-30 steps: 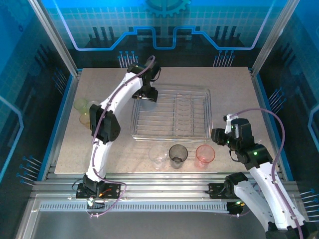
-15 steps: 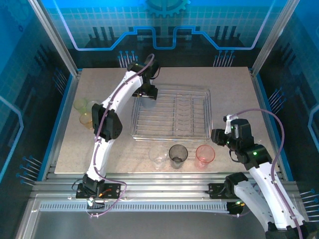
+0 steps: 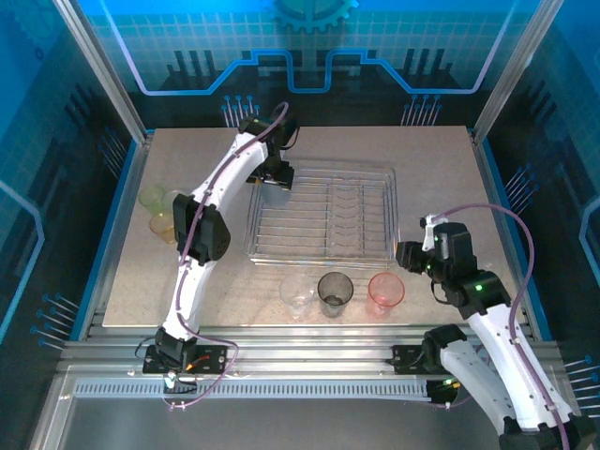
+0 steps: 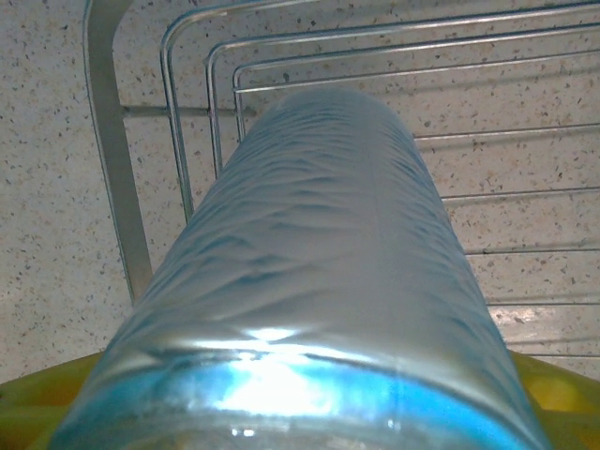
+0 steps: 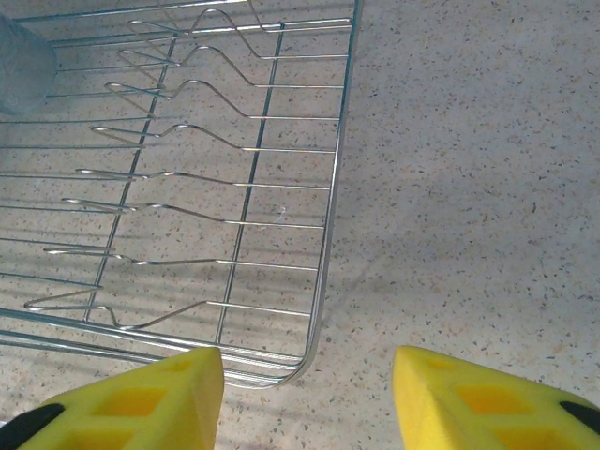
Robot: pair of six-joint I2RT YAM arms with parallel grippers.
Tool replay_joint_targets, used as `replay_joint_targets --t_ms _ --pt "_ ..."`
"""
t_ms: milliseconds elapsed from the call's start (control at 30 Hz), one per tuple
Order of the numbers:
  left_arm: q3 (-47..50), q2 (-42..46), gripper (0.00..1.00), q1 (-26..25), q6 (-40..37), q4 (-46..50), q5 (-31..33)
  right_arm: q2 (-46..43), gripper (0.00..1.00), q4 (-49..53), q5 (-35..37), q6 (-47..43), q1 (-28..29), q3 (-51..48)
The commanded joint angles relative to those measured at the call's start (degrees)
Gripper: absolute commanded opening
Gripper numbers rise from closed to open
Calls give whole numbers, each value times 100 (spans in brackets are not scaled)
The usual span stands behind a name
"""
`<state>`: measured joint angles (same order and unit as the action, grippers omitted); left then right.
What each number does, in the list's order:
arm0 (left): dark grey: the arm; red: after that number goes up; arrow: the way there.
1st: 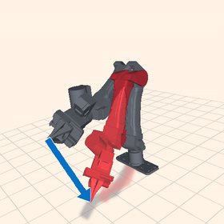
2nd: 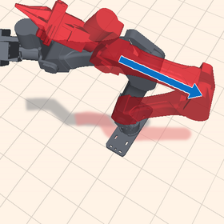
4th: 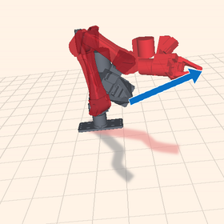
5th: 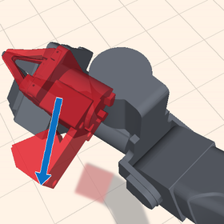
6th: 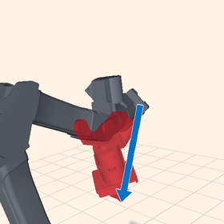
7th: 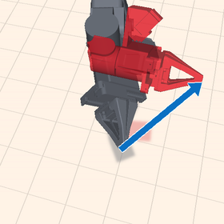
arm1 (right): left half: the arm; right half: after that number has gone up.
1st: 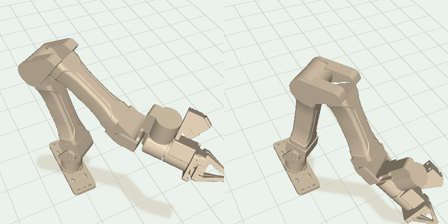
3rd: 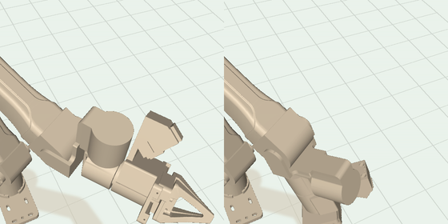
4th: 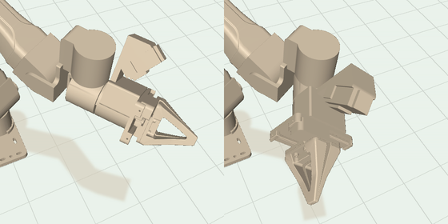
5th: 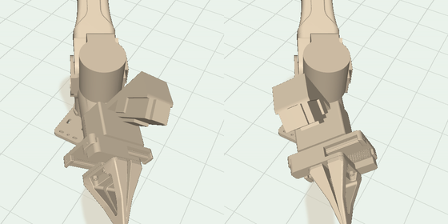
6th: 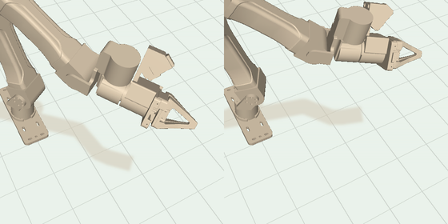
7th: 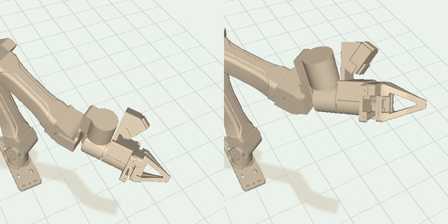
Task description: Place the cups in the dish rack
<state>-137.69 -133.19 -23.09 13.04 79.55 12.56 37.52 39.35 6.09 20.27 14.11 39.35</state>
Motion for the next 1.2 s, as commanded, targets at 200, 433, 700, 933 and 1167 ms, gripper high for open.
replay_joint_targets --t_ms 200,433,700,933,1167 --pt "-274 -264 64 59 -196 121 238 88 54 -252 178 -102 -119 20" --pt "-334 -370 79 94 -231 99 274 90 55 -313 156 -190 -119 102" --pt "-447 -267 99 94 -204 22 321 9 61 -249 152 -247 -119 121" --pt "-218 316 99 86 -217 -298 310 -19 64 -71 82 -242 -119 293" --pt "1131 1741 99 43 -292 -1201 117 120 67 406 -189 -306 -119 766"
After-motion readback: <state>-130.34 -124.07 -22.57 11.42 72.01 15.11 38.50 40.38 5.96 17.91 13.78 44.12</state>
